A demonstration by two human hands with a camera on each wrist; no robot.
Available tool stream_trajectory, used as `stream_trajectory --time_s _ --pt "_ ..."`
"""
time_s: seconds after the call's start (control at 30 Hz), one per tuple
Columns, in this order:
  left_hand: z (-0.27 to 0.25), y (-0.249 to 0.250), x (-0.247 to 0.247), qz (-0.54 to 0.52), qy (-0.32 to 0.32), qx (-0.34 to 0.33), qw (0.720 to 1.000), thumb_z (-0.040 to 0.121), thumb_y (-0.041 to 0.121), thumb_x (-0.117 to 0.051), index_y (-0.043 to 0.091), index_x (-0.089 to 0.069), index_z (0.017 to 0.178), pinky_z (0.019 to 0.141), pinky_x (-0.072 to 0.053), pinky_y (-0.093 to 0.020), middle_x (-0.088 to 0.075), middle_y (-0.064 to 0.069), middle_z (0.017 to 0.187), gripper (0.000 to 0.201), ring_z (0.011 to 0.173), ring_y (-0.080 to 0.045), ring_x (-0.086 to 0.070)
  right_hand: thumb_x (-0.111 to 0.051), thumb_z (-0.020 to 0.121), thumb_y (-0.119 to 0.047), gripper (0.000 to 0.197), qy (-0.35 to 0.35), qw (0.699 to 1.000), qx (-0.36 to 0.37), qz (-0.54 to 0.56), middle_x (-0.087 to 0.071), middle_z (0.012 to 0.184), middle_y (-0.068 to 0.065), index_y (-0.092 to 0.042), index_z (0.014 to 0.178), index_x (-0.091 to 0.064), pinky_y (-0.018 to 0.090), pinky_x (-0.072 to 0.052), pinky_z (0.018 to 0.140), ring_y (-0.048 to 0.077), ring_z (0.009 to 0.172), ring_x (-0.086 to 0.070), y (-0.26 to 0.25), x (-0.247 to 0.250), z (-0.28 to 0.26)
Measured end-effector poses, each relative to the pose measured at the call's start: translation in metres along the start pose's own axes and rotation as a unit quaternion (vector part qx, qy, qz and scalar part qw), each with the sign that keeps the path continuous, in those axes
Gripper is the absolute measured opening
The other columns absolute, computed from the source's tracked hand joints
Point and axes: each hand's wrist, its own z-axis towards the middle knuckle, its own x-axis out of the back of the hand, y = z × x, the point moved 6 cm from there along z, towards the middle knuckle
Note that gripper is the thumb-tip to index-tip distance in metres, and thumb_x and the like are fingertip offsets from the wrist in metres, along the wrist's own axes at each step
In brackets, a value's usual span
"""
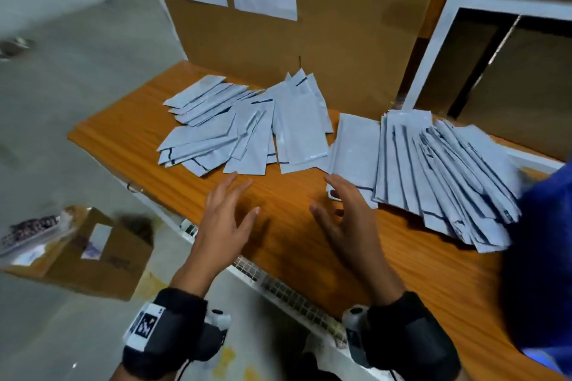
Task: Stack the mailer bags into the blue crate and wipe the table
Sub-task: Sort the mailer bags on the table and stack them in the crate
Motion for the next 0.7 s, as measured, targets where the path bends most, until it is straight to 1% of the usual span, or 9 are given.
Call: stream_trajectory --time_s 0.07,0.1,0.2,0.3,0.4,0.47,0.53,0.6,0.7 --pt "0.028 -0.01 0.001 0.012 -0.009 0.001 1.0 0.095 0.04 -0.056 0.028 -0.047 0.14 0.11 -0.029 -0.033 -0.025 0.007 0.158 0.048 0.145 -0.012 -0.018 -0.062 0.091 -0.042 0.059 0.004 1.0 -0.006 0.006 -0.044 0.148 -0.002 -0.024 0.144 -0.043 0.046 -0.048 0.102 0.016 0.132 -0.046 0.007 -0.01 0.03" --pt "0.041 -0.016 0.002 0.019 -0.012 0.001 1.0 0.094 0.042 -0.055 0.028 -0.048 0.14 0.11 -0.027 -0.031 -0.026 0.006 0.157 0.048 0.145 -0.015 -0.019 -0.064 0.091 -0.04 0.058 0.005 1.0 -0.008 0.01 -0.045 0.147 -0.002 -0.025 0.143 -0.044 0.046 -0.048 0.102 0.016 0.131 -0.046 0.01 -0.015 0.045" --pt "0.076 -0.035 0.005 0.041 -0.016 0.004 0.999 0.094 0.042 -0.054 0.028 -0.049 0.14 0.111 -0.024 -0.033 -0.029 0.003 0.156 0.048 0.144 -0.017 -0.022 -0.067 0.09 -0.034 0.057 0.009 1.0 -0.006 0.013 -0.047 0.145 -0.001 -0.025 0.142 -0.045 0.046 -0.048 0.102 0.018 0.129 -0.049 0.018 -0.029 0.084" --pt "0.108 -0.055 0.01 0.05 -0.02 0.005 0.999 0.096 0.039 -0.055 0.025 -0.05 0.14 0.11 -0.024 -0.03 -0.033 0.003 0.154 0.047 0.142 -0.016 -0.026 -0.071 0.088 -0.029 0.057 0.021 1.0 -0.015 0.013 -0.05 0.142 0.001 -0.021 0.14 -0.047 0.045 -0.048 0.103 0.019 0.126 -0.052 0.023 -0.038 0.115" --pt "0.142 -0.074 0.018 0.045 -0.007 0.003 0.999 0.096 0.035 -0.058 0.022 -0.052 0.138 0.11 -0.029 -0.035 -0.04 0.0 0.15 0.044 0.139 -0.02 -0.032 -0.068 0.089 -0.034 0.056 0.023 0.999 -0.026 -0.005 -0.051 0.142 0.002 -0.019 0.14 -0.049 0.045 -0.049 0.102 0.02 0.125 -0.053 0.029 -0.046 0.144" --pt "0.163 -0.091 0.023 0.045 0.004 -0.005 0.999 0.095 0.03 -0.06 0.017 -0.054 0.136 0.109 -0.033 -0.039 -0.045 -0.005 0.146 0.043 0.136 -0.023 -0.037 -0.066 0.091 -0.037 0.054 0.015 0.999 -0.042 -0.015 -0.05 0.143 0.002 -0.02 0.14 -0.049 0.044 -0.046 0.105 0.02 0.127 -0.051 0.034 -0.053 0.163" --pt "0.186 -0.114 0.026 0.062 0.01 -0.008 0.998 0.094 0.022 -0.063 0.011 -0.054 0.134 0.107 -0.037 -0.042 -0.049 -0.011 0.14 0.043 0.131 -0.028 -0.04 -0.066 0.091 -0.036 0.052 0.022 0.997 -0.058 -0.042 -0.051 0.143 0.004 -0.019 0.138 -0.051 0.042 -0.043 0.108 0.022 0.129 -0.049 0.038 -0.06 0.181" --pt "0.21 -0.145 0.024 0.11 -0.018 0.016 0.994 0.092 0.018 -0.064 0.01 -0.05 0.137 0.104 -0.038 -0.042 -0.048 -0.013 0.14 0.048 0.131 -0.03 -0.039 -0.066 0.091 -0.034 0.05 0.037 0.993 -0.078 -0.076 -0.05 0.143 0.006 -0.018 0.136 -0.053 0.038 -0.038 0.11 0.023 0.131 -0.046 0.044 -0.068 0.2" --pt "0.24 -0.184 0.012 0.205 -0.11 0.029 0.972 0.085 0.018 -0.067 0.012 -0.041 0.144 0.105 -0.039 -0.047 -0.043 -0.015 0.144 0.065 0.133 -0.036 -0.035 -0.064 0.09 -0.034 0.051 0.056 0.981 -0.128 -0.133 -0.047 0.145 0.009 -0.017 0.136 -0.053 0.039 -0.035 0.111 0.027 0.134 -0.042 0.062 -0.082 0.222"
